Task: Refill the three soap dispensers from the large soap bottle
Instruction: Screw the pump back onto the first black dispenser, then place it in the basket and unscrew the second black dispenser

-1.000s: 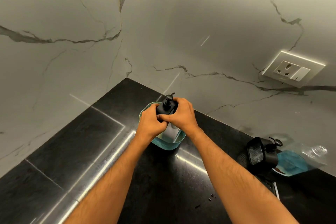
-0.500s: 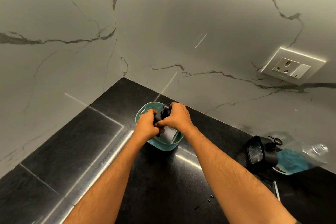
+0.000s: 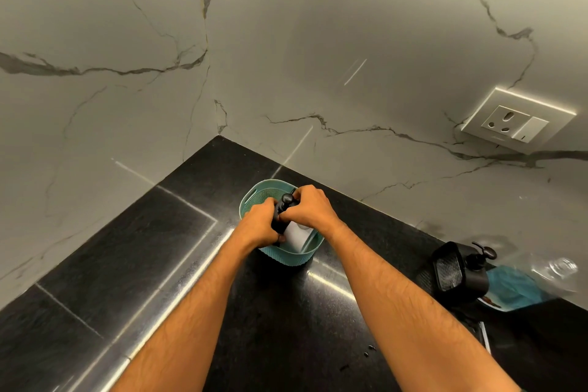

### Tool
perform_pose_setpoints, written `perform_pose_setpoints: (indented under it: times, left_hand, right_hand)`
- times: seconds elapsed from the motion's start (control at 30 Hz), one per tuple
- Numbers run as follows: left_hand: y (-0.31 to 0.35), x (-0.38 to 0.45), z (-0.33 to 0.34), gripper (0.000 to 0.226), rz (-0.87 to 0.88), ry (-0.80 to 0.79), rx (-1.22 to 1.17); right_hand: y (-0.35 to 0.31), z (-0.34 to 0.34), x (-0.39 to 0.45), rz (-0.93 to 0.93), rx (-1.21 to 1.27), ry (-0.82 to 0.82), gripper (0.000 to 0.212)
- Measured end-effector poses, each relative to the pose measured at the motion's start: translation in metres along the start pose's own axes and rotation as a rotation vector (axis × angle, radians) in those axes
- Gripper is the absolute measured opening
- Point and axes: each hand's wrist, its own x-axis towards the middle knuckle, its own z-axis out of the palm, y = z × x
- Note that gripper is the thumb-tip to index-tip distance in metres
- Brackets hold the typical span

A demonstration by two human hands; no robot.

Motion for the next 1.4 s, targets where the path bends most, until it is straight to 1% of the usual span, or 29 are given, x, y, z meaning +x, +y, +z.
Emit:
perform_pose_setpoints:
  times: [0.07, 0.2, 0.37, 0.47, 0.63, 0.7, 0.77, 0.87, 0.93, 1.0, 1.13, 1.3, 1.4]
  left_hand:
    - [0.001, 0.000, -0.001, 0.069, -0.011, -0.009, 0.010]
    - [0.003, -0.002, 0.001, 0.066, -0.014, 0.002, 0.019]
    - [0.005, -0.006, 0.003, 0.065, -0.015, 0.017, -0.020]
    - [0.005, -0.010, 0.007, 0.067, -0.015, 0.070, -0.038]
    - [0.008, -0.023, 0.014, 0.073, -0.006, 0.204, -0.087]
    - [0.011, -0.032, 0.019, 0.079, 0.001, 0.264, -0.112]
    - [0.015, -0.045, 0.025, 0.086, 0.013, 0.348, -0.137]
    - [0.027, -0.073, 0.034, 0.080, 0.098, 0.538, -0.175]
    - [0.039, -0.089, 0.039, 0.077, 0.177, 0.621, -0.157]
    - [0.055, -0.102, 0.045, 0.073, 0.249, 0.655, -0.158]
    - [0.092, -0.114, 0.065, 0.073, 0.366, 0.593, -0.159]
    - [0.143, -0.110, 0.104, 0.077, 0.447, 0.434, -0.131]
    - [0.170, -0.103, 0.131, 0.081, 0.476, 0.333, -0.124]
  right_hand:
    - [0.002, 0.001, -0.001, -0.009, 0.021, 0.004, 0.032]
    - [0.003, 0.001, -0.005, -0.013, 0.050, 0.006, 0.031]
    - [0.007, 0.003, -0.010, -0.037, 0.088, 0.032, 0.036]
    - [0.011, 0.003, -0.015, -0.050, 0.113, 0.057, 0.041]
    - [0.017, -0.005, -0.029, -0.066, 0.186, 0.135, 0.066]
    - [0.021, -0.010, -0.036, -0.073, 0.198, 0.164, 0.072]
    - [0.027, -0.015, -0.046, -0.080, 0.222, 0.190, 0.072]
    - [0.039, -0.023, -0.064, -0.097, 0.240, 0.242, 0.064]
    - [0.049, -0.030, -0.079, -0.094, 0.237, 0.261, 0.076]
    - [0.062, -0.039, -0.094, -0.083, 0.211, 0.290, 0.085]
    - [0.098, -0.057, -0.128, -0.078, 0.175, 0.427, 0.079]
    - [0.148, -0.080, -0.174, -0.018, 0.149, 0.657, 0.066]
    - [0.179, -0.091, -0.194, 0.054, 0.143, 0.790, 0.060]
